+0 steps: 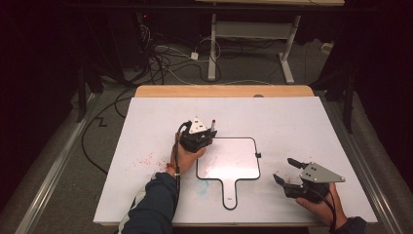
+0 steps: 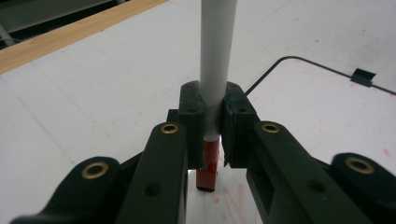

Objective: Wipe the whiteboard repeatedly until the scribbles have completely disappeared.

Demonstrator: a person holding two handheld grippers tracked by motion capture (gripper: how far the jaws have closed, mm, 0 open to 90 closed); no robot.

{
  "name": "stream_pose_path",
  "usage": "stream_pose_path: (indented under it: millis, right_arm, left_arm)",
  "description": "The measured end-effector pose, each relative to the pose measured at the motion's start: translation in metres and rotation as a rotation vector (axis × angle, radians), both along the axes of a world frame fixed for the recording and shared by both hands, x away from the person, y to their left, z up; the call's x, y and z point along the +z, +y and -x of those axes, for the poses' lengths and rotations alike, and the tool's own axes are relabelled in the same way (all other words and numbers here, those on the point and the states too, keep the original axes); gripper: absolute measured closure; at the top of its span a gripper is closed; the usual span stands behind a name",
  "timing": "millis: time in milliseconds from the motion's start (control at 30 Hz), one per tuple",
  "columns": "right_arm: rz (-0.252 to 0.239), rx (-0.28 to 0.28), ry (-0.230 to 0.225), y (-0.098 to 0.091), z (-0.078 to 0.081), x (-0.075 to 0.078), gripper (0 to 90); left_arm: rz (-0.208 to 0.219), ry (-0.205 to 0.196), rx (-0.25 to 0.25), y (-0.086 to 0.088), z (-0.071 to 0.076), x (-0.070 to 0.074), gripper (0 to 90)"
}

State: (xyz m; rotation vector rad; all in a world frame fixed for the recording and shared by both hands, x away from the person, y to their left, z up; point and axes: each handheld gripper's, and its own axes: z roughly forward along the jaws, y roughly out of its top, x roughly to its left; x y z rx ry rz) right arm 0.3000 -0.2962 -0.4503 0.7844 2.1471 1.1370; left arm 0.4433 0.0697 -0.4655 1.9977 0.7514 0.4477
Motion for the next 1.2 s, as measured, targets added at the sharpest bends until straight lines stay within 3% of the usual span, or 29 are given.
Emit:
stream_pose_path:
  millis: [100,133,267,367,433,600,767,833,900,933,967,1000,1033,1200]
  right_arm:
    - [0.005,0.001,-0.011,0.0,0.001,0.002,27.9]
    - [0.001,0.003,-0.013,0.0,0.001,0.002,27.8]
    - [0.003,0.007,-0.012,0.002,0.002,0.002,28.0]
    - [0.01,0.029,-0.017,0.005,0.003,0.002,28.0]
    - [0.009,0.032,-0.016,0.006,0.003,0.003,28.0]
    - [0.01,0.034,-0.021,0.006,0.003,0.003,28.0]
    - [0.015,0.039,-0.03,0.006,0.003,0.004,28.0]
    - [0.016,0.04,-0.031,0.006,0.003,0.004,27.9]
    - [0.014,0.04,-0.031,0.006,0.003,0.005,28.0]
    - [0.013,0.039,-0.03,0.006,0.003,0.005,28.0]
    - [0.013,0.039,-0.031,0.006,0.003,0.005,27.9]
    - [0.014,0.041,-0.032,0.006,0.003,0.005,28.0]
    - [0.013,0.042,-0.033,0.006,0.004,0.005,28.0]
    - [0.012,0.043,-0.035,0.006,0.004,0.006,28.0]
  left_arm:
    - [0.005,0.007,0.011,0.005,0.0,0.0,78.9]
    - [0.025,0.015,0.017,0.008,0.001,-0.001,78.9]
    - [0.037,0.023,-0.003,0.005,0.006,-0.002,79.0]
    - [0.028,0.011,-0.042,-0.006,0.013,-0.002,78.9]
    - [0.001,-0.023,-0.068,-0.012,0.014,0.0,79.0]
    - [-0.02,-0.019,0.012,0.002,0.011,0.0,79.0]
    - [0.008,-0.009,0.044,0.01,0.008,-0.002,79.0]
    - [0.033,0.007,0.037,0.007,0.008,-0.003,79.0]
    - [0.056,0.014,-0.004,-0.004,0.013,-0.004,79.0]
    - [0.058,0.013,-0.019,-0.008,0.015,-0.004,79.0]
    - [0.067,-0.013,-0.065,-0.013,0.015,-0.005,79.1]
    - [0.063,0.014,-0.047,-0.017,0.02,-0.004,79.0]
    - [0.064,0.015,-0.064,-0.021,0.022,-0.004,79.0]
    - [0.026,-0.008,-0.101,-0.034,0.03,-0.002,79.1]
